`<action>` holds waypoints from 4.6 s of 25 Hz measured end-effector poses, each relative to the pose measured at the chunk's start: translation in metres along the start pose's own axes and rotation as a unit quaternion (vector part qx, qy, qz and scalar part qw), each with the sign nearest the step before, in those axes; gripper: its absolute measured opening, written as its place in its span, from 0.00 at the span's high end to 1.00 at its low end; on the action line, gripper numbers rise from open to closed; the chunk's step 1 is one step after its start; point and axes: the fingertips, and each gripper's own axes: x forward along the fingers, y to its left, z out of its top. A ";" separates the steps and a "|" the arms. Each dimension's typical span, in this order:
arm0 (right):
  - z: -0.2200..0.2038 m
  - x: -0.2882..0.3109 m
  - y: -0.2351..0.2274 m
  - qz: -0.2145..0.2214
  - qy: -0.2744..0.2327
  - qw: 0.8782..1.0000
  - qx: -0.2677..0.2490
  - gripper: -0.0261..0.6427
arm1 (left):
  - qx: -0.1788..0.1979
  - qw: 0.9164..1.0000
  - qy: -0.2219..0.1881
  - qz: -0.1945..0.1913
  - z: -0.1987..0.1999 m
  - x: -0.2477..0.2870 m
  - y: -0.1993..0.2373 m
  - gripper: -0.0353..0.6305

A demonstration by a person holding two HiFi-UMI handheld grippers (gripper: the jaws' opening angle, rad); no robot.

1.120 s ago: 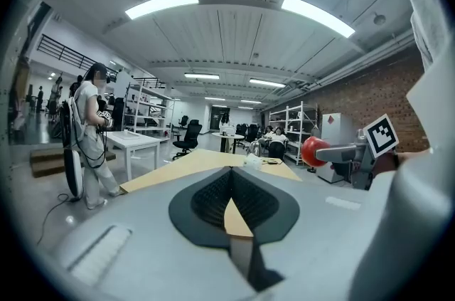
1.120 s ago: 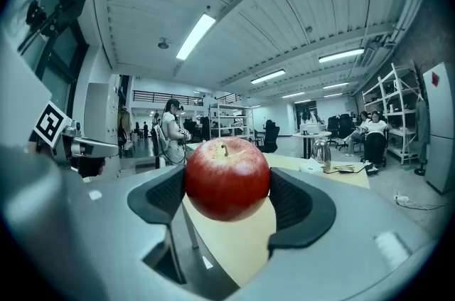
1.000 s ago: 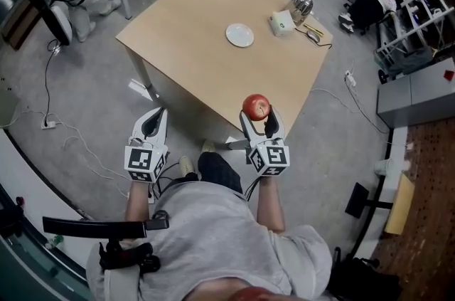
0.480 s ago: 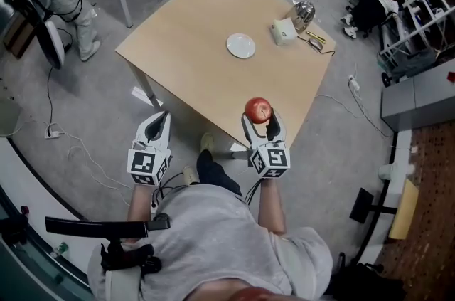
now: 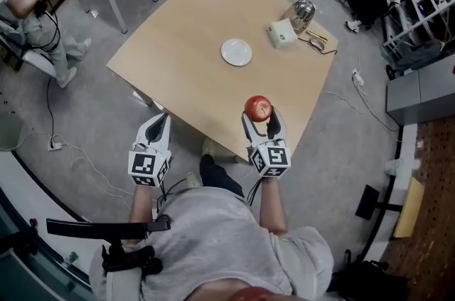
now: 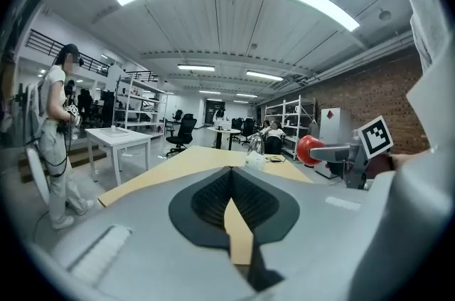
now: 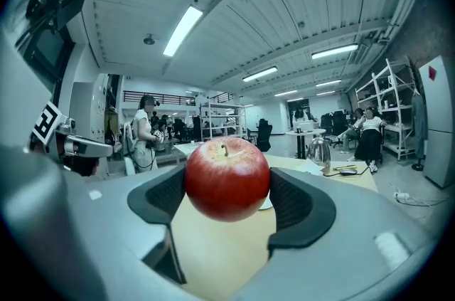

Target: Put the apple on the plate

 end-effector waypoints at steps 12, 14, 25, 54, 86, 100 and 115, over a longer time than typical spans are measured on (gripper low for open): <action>-0.007 0.074 -0.044 0.001 0.019 1.000 0.008 0.40 | -0.002 1.000 0.031 -0.006 0.003 0.080 0.017 0.92; -0.008 0.086 -0.050 0.002 0.021 1.000 0.008 0.40 | -0.002 0.999 0.035 -0.008 0.003 0.091 0.019 0.92; -0.017 0.137 -0.086 0.005 0.029 0.999 -0.014 0.40 | 0.001 0.998 0.067 -0.019 -0.008 0.140 0.014 0.92; -0.086 0.252 -0.140 0.051 0.064 0.996 -0.023 0.40 | -0.002 0.991 0.130 -0.011 -0.035 0.212 0.012 0.92; -0.159 0.335 -0.129 0.094 0.122 0.987 -0.053 0.40 | -0.032 0.983 0.179 0.027 -0.064 0.232 0.034 0.92; -0.176 0.352 -0.127 0.102 0.141 0.983 -0.054 0.40 | -0.036 0.981 0.189 0.031 -0.072 0.235 0.037 0.92; -0.181 0.352 -0.128 0.106 0.151 0.982 -0.033 0.39 | -0.034 0.981 0.189 0.026 -0.070 0.235 0.031 0.92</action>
